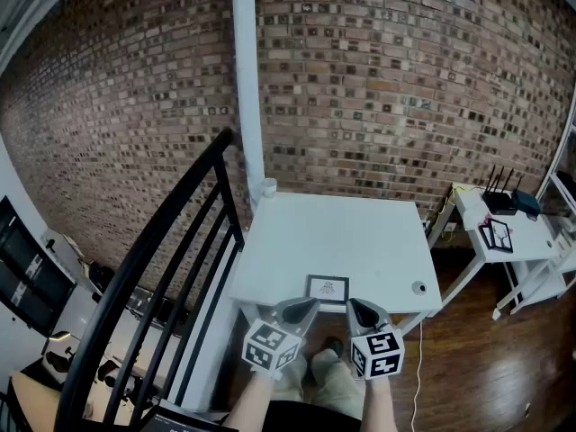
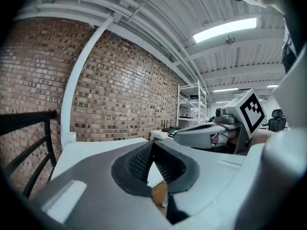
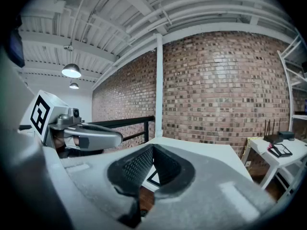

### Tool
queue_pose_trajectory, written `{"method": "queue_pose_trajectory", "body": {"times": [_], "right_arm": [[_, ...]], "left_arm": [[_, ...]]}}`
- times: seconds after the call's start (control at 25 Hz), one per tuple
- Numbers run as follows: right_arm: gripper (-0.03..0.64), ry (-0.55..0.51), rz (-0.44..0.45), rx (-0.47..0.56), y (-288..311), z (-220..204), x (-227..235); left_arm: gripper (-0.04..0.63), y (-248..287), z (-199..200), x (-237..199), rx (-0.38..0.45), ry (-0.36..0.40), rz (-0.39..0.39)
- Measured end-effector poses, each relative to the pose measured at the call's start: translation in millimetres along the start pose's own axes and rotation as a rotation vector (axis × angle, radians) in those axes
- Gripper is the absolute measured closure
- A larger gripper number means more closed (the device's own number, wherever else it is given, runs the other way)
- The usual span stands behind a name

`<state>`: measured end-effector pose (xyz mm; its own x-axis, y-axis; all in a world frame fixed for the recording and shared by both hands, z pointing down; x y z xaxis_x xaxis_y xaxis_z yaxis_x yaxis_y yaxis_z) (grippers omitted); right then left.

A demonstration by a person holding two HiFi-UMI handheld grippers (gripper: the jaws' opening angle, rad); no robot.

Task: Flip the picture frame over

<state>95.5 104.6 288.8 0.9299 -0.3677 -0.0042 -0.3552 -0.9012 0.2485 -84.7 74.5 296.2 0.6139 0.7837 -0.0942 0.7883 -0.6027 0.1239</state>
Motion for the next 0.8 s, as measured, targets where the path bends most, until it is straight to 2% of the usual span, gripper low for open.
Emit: {"method": "queue_pose_trajectory", "body": {"times": [0.8], "right_arm": [[0.624,0.029,0.016,-0.059,10,-22,9]], "left_arm": [[0.580,11,-19,-2,-0.046,-0.027,0.001]]}}
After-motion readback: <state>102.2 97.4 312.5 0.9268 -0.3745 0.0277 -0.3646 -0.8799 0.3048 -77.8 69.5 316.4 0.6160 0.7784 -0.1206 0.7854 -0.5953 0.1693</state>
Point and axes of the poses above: the fingertips, and each gripper's own axes: y forward along the fingers, x to its right, z out of its top, the point moved 10 cm from there along -y, backward along the fingers, and after that the axes turned 1 degree about y, right-handed, at the moved point
